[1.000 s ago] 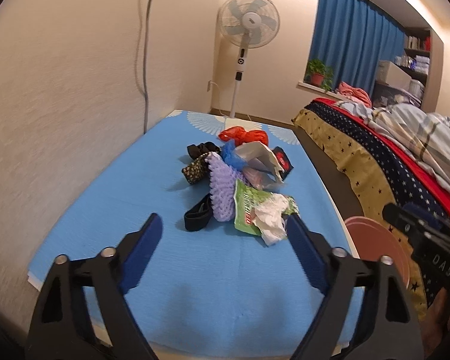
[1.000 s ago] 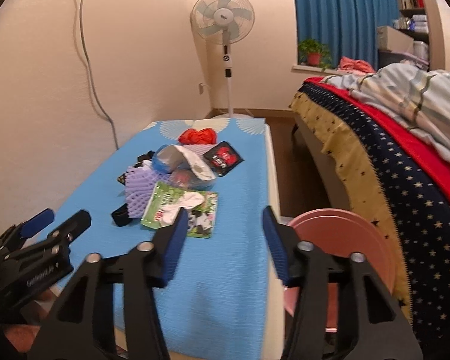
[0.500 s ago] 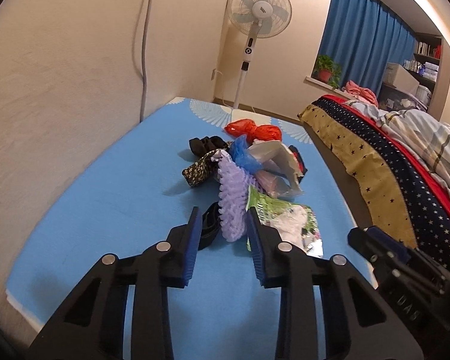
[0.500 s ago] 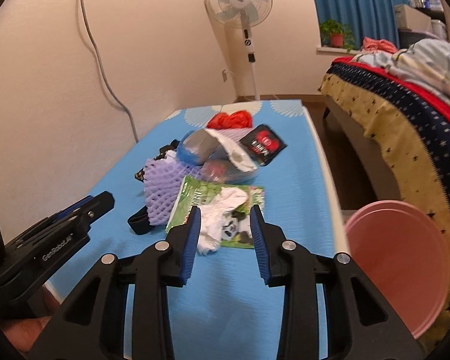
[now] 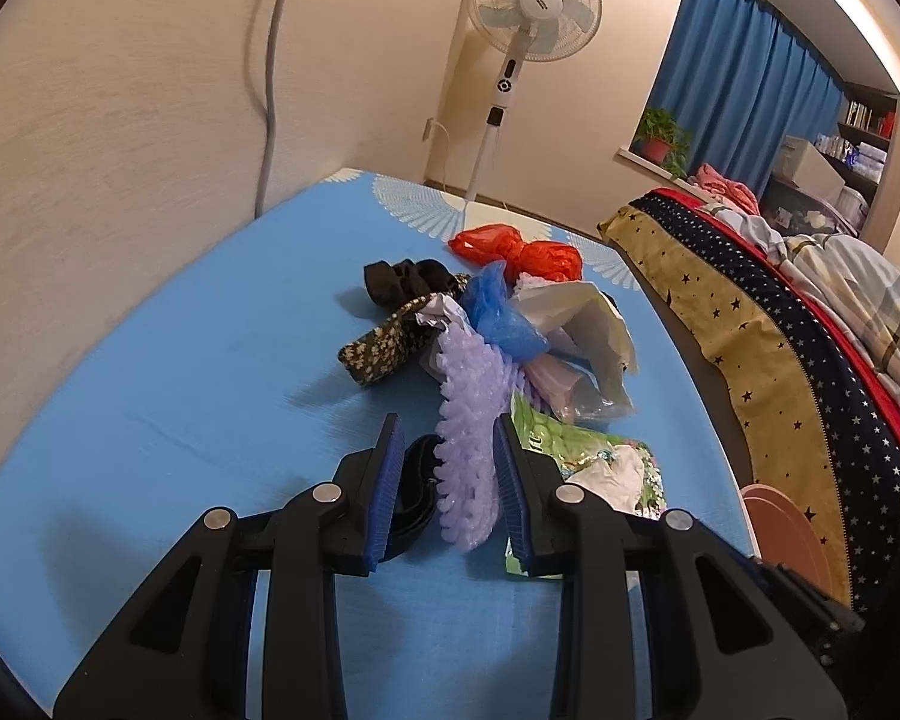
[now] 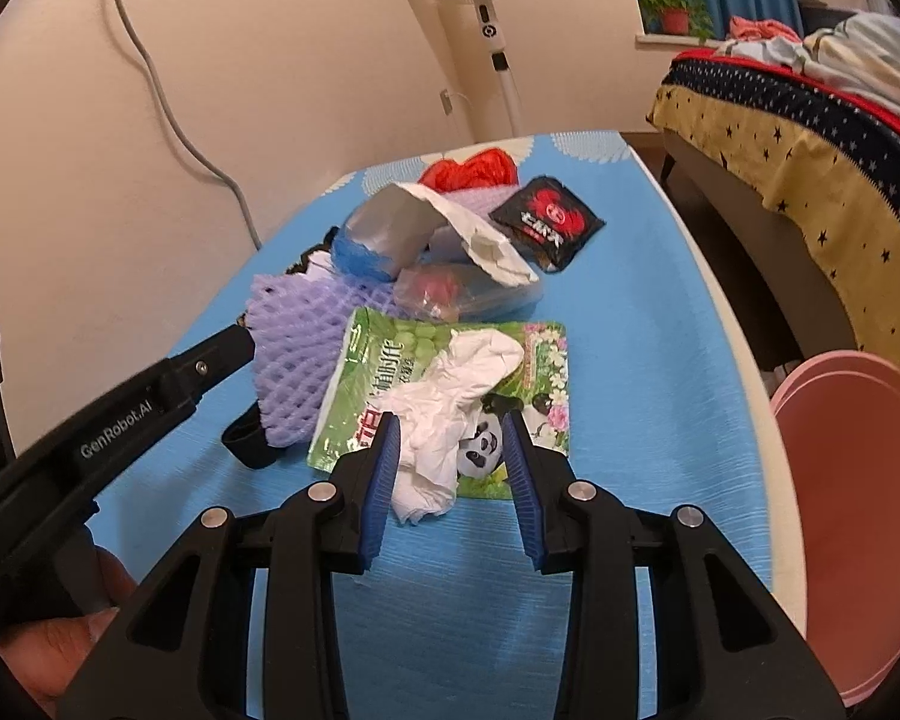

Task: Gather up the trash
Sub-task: 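Grasp the white tissue with the right tool while the left tool grasps the purple foam net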

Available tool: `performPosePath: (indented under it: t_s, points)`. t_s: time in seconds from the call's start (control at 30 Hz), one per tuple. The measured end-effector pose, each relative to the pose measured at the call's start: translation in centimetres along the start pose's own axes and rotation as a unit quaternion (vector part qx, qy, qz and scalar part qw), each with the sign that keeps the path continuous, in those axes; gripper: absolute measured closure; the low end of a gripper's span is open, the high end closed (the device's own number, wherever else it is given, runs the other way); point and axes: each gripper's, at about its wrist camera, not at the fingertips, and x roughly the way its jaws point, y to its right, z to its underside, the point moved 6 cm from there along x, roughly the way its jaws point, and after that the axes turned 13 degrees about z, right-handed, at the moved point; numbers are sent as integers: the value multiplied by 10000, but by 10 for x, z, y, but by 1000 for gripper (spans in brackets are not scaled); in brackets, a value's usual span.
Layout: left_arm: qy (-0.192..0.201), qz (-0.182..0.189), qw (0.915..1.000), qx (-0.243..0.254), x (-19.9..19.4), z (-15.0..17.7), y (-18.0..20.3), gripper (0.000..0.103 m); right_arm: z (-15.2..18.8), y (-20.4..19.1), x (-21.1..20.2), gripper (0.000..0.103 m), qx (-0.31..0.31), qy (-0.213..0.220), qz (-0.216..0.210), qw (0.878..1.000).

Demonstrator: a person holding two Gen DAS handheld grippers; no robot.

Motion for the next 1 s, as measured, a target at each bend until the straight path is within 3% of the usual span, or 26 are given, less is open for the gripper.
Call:
performPosePath:
  t_s: [0.17, 0.27, 0.4, 0.53, 1.0]
  points:
    - [-87, 76, 9999, 68, 7, 1, 2, 72, 5, -1, 9, 68, 12, -128, -51, 9999]
    - [-163, 62, 9998, 38, 11, 4, 1, 73, 6, -2, 9, 76, -28, -137, -75, 9999]
    - [-205, 100, 9997, 27, 12, 5, 1, 91, 6, -3, 8, 95, -47, -138, -98, 9998]
    - [-198, 182, 9996, 84, 10, 3, 7, 97, 2, -3, 0, 98, -104, -22, -113, 9999]
    - [326, 153, 9987, 349, -42, -21, 25, 98, -21, 18, -54, 98, -79, 578, 163, 9982]
